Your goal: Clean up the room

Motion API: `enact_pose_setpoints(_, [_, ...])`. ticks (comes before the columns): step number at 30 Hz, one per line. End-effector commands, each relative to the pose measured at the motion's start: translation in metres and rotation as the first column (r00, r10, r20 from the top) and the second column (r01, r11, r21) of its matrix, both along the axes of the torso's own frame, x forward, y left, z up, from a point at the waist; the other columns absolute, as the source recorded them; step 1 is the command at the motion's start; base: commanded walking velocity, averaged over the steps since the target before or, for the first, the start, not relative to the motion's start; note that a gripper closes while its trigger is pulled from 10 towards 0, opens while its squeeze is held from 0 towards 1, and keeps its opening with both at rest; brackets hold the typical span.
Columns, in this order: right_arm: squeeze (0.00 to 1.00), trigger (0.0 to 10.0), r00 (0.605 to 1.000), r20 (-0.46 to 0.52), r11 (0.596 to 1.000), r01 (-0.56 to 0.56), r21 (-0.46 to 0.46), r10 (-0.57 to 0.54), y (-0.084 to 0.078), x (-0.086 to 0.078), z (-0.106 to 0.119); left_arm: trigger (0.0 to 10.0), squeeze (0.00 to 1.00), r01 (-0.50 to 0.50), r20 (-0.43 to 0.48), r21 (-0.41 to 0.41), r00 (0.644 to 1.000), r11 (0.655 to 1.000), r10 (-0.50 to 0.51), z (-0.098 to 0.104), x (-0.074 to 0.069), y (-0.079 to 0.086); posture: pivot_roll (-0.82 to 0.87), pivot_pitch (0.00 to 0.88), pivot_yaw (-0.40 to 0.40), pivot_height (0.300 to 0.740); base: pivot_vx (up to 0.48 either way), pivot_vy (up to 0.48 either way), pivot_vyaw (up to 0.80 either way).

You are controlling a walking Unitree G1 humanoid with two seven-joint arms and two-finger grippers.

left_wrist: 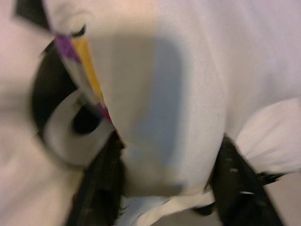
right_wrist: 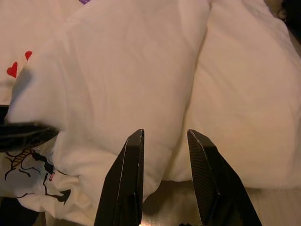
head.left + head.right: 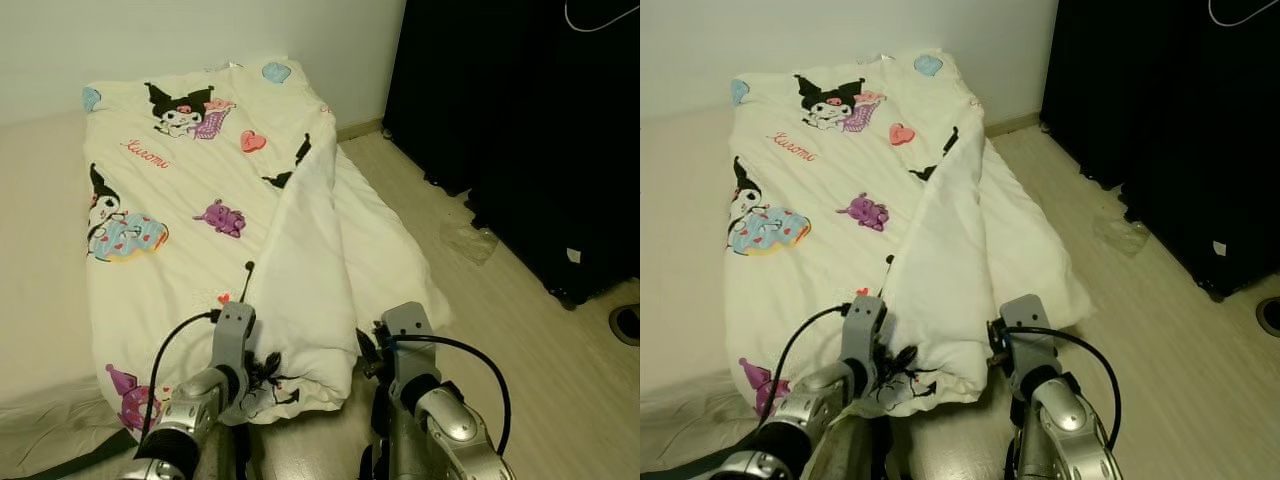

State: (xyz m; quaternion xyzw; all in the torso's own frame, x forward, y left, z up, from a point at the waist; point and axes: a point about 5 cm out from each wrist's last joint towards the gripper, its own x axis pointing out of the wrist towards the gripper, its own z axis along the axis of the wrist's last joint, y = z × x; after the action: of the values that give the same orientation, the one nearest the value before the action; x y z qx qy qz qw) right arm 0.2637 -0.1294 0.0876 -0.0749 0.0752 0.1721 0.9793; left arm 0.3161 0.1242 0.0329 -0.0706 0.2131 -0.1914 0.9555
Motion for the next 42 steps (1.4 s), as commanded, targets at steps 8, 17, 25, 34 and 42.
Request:
enact_pose_setpoints(8, [0.00,10.0,1.000,-0.014,1.000,-0.010,0.009,0.010,-0.001,-0.005,-0.002,0.0,0.00,0.132,0.052,-0.154,0.991,0.979,-0.126,0.003,-0.018,-0.017,-0.10,0.289,0.032,0.583,0.000,0.000,0.00])
enact_pose_setpoints(17, [0.00,10.0,0.997,-0.016,0.997,-0.071,0.021,0.071,0.006,-0.006,-0.001,0.0,0.00,0.410,0.147,-0.241,0.911,0.879,-0.385,0.013,-0.055,-0.052,-0.10,0.279,0.024,0.583,0.000,0.000,0.00])
enact_pose_setpoints(25, [0.00,10.0,0.997,-0.023,0.997,-0.078,0.015,0.078,0.007,-0.005,-0.002,10.0,0.00,0.436,0.228,-0.154,0.889,0.887,-0.397,0.028,-0.061,-0.065,-0.10,0.276,0.020,0.583,0.000,0.000,0.00])
enact_pose_setpoints(34, [0.00,10.0,0.997,-0.026,0.997,-0.070,0.015,0.070,0.004,-0.006,-0.003,10.0,1.00,0.464,0.207,-0.056,0.872,0.884,-0.444,0.029,-0.059,-0.061,-0.10,0.276,0.020,0.583,0.000,0.000,0.00])
enact_pose_setpoints(42, [0.00,10.0,0.998,-0.019,0.998,-0.056,0.019,0.056,0.002,-0.005,-0.002,10.0,0.87,0.476,0.238,-0.068,0.862,0.877,-0.449,0.037,-0.059,-0.060,-0.10,0.278,0.023,0.583,0.000,0.000,0.00])
